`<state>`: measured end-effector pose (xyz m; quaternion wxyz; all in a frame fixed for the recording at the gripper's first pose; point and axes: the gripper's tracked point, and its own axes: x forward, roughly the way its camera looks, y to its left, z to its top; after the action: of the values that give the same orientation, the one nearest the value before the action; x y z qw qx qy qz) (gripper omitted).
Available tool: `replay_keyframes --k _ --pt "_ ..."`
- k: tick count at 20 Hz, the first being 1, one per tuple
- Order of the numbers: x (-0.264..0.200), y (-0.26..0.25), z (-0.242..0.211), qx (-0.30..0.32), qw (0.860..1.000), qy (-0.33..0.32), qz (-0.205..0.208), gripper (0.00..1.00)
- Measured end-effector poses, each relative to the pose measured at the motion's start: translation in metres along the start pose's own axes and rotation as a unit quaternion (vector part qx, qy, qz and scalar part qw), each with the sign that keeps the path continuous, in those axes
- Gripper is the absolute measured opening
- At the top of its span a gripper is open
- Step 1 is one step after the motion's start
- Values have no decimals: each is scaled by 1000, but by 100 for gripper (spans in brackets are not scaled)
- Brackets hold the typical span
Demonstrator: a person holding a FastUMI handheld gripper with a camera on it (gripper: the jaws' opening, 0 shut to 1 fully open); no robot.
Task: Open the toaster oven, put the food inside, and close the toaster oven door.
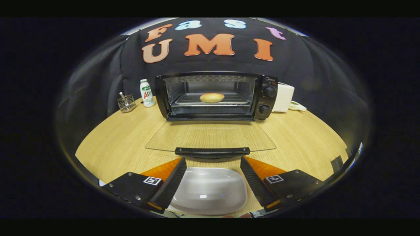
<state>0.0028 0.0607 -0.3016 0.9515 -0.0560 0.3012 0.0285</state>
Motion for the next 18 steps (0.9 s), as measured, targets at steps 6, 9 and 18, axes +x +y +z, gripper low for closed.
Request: replay_keyframes --k 6,9,18 --pt "22 5 -4 -3 1000 31 0 99" --pt "28 5 -5 -4 999 45 -7 99" --pt "5 2 36 12 1000 -16 -9 98"
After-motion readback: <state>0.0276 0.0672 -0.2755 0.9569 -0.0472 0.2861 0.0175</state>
